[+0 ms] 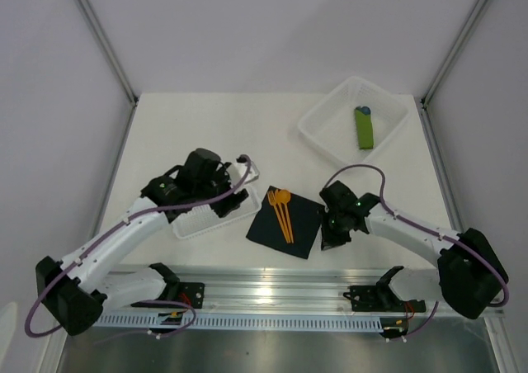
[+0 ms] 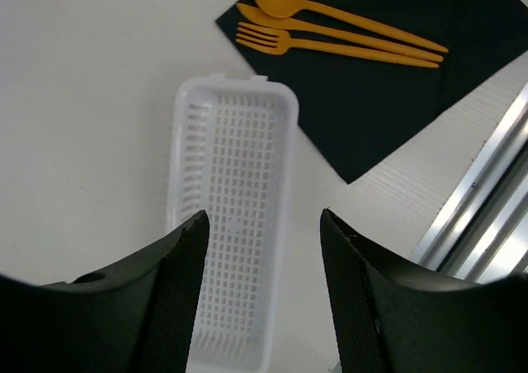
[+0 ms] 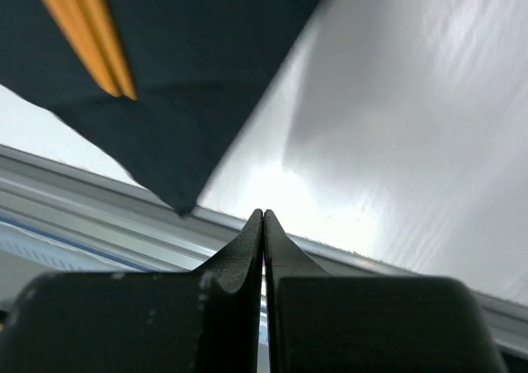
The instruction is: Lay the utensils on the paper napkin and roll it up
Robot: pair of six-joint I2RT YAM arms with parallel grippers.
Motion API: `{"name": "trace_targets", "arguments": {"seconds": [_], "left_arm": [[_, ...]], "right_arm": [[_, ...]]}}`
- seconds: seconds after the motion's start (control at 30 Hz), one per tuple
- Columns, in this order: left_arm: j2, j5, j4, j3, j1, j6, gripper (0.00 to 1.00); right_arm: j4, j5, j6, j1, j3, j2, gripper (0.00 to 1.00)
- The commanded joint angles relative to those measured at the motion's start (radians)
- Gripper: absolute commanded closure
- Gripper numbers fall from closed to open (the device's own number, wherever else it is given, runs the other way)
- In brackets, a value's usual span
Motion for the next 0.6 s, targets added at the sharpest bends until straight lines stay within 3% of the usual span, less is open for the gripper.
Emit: {"name": "trace_targets", "arguments": {"seconds": [0.0, 0.2, 0.43, 0.57], "left_arm": [[0.078, -0.056, -0.025, 0.032, -0.119, -0.014, 0.41], [0.239, -0.070, 0.067, 0.028, -0.209, -0.017, 0.45], [0.438, -0.021, 0.150, 0.032, -0.217, -0.039, 0.50], [0.468, -0.038, 0.171, 0.003, -0.205, -0.033, 0.50]], "right_arm": [[0.118, -0.060, 0.093, -0.014, -0.076, -0.112, 1.00], [0.251, -0.114, 0.128, -0.014, -0.199, -0.086, 1.00], [0.328, -0.120, 0.168, -0.018, -0.276, -0.094, 1.00], [0.348, -0.120, 0.182, -0.018, -0.294, -0.106, 1.00]]}}
